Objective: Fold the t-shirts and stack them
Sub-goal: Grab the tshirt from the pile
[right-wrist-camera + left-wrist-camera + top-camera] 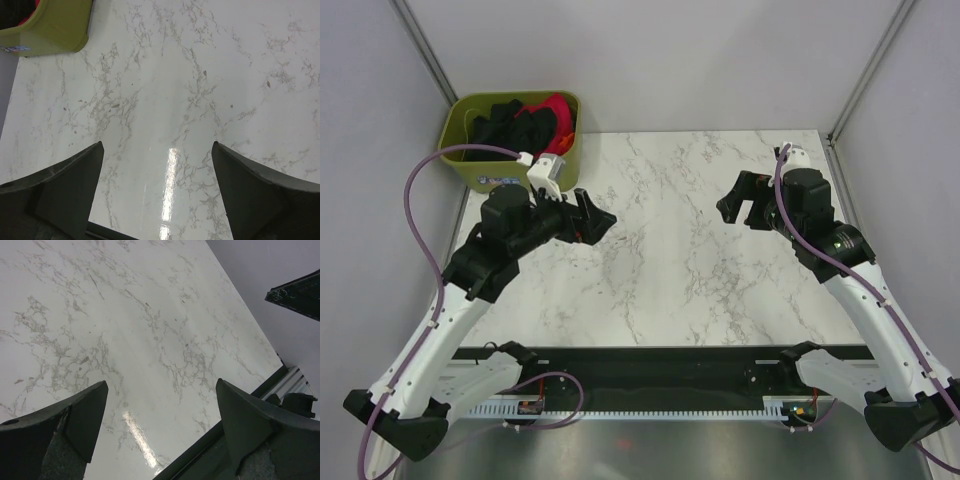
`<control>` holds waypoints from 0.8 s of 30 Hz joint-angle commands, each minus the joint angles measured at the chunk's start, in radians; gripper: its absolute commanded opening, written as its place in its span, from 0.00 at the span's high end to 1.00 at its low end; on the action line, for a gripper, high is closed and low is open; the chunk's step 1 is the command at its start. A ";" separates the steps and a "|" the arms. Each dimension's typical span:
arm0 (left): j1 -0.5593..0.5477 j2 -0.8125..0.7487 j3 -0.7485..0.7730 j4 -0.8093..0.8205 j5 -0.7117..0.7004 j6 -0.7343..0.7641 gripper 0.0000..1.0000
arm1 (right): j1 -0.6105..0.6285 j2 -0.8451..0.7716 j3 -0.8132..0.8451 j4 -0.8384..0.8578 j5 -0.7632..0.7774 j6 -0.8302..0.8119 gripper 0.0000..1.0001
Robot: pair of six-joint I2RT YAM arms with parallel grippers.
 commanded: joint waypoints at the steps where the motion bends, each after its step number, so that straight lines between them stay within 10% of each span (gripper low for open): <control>1: 0.001 0.003 0.015 0.029 -0.074 -0.025 0.04 | 0.001 -0.003 0.010 0.004 0.003 0.008 0.02; 13: 0.100 0.423 0.345 0.026 -0.622 0.098 0.09 | 0.003 0.023 -0.043 0.085 -0.067 0.047 0.02; 24: 0.314 0.908 0.746 0.058 -0.641 0.148 0.24 | 0.003 0.092 -0.088 0.225 -0.225 0.071 0.02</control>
